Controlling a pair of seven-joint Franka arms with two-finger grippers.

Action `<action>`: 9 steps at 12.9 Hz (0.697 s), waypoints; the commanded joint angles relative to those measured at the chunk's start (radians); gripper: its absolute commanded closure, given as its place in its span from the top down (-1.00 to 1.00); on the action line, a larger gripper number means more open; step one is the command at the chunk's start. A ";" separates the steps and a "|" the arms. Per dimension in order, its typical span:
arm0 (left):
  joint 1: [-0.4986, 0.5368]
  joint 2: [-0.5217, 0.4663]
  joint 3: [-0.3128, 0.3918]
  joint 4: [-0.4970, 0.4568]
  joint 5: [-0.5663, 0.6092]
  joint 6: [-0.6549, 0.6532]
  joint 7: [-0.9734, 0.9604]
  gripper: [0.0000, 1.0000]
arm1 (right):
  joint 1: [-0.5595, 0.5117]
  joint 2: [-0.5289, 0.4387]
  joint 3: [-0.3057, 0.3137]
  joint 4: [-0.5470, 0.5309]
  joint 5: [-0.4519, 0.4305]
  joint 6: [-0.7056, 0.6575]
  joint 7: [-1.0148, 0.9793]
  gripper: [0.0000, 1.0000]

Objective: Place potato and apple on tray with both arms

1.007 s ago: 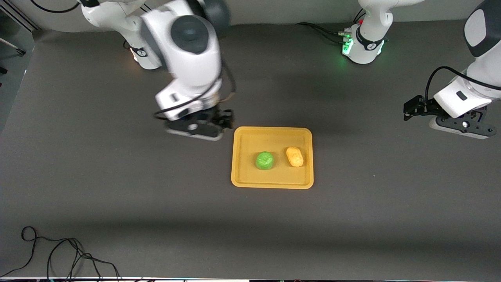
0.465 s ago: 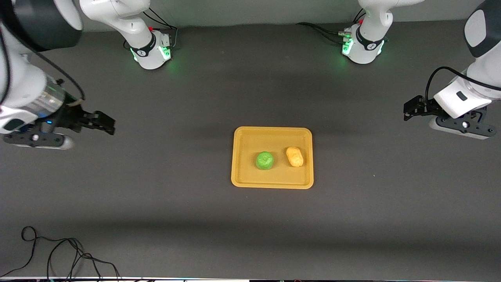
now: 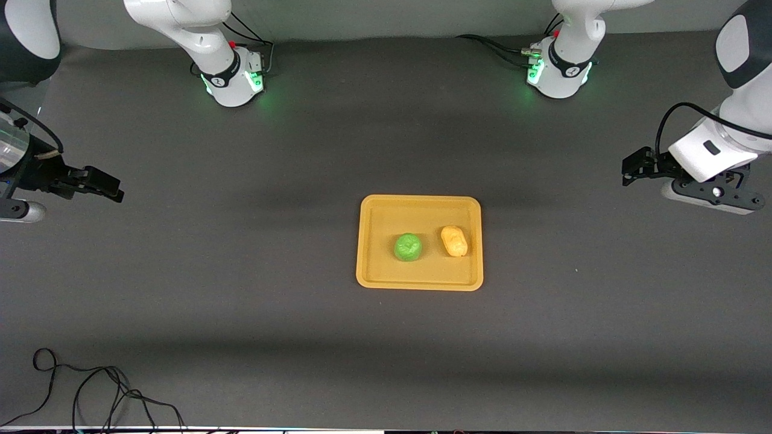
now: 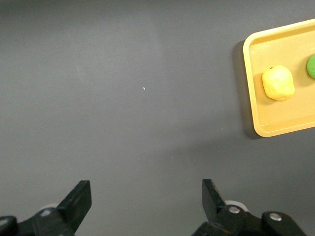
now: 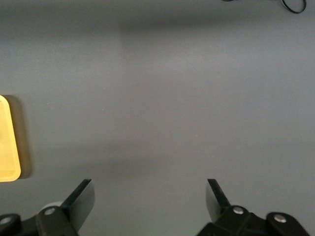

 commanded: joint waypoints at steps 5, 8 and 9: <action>0.002 -0.004 0.001 0.008 -0.010 0.005 0.012 0.99 | 0.017 -0.012 -0.047 -0.020 0.028 0.012 -0.076 1.00; 0.009 -0.007 0.003 0.008 -0.010 0.036 -0.001 0.99 | 0.017 -0.010 -0.044 -0.014 0.027 0.012 -0.074 1.00; 0.011 -0.012 0.003 0.014 -0.003 0.016 0.005 0.99 | 0.017 -0.010 -0.044 -0.011 0.027 0.010 -0.071 1.00</action>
